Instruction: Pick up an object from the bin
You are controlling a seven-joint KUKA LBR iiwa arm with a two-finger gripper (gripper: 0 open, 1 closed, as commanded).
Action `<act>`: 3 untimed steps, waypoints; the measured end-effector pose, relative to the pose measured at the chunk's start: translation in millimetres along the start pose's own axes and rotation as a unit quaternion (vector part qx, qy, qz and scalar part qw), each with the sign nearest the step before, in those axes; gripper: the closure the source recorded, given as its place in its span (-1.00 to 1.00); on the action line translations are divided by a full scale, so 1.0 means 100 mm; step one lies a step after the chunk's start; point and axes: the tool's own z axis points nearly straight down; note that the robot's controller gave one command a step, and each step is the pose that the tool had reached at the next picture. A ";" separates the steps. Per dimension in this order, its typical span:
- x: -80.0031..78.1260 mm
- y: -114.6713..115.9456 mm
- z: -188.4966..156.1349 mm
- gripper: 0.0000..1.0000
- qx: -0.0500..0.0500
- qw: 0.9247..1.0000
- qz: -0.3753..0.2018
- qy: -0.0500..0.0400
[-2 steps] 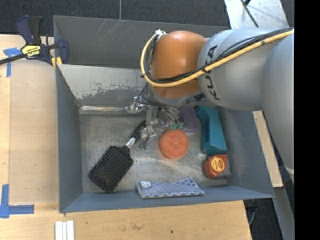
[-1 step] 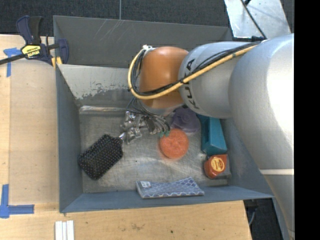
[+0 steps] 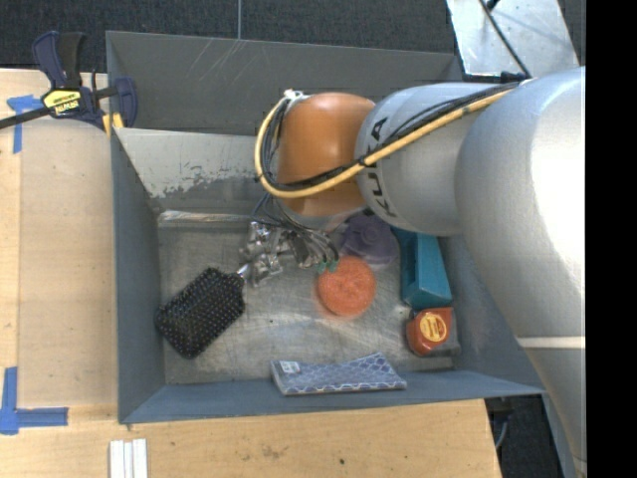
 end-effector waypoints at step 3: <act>-0.04 -0.12 -1.09 1.00 0.000 1.000 -0.002 0.006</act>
Offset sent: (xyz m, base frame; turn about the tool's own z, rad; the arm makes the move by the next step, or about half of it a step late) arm 0.0150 -0.0264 0.0939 0.0219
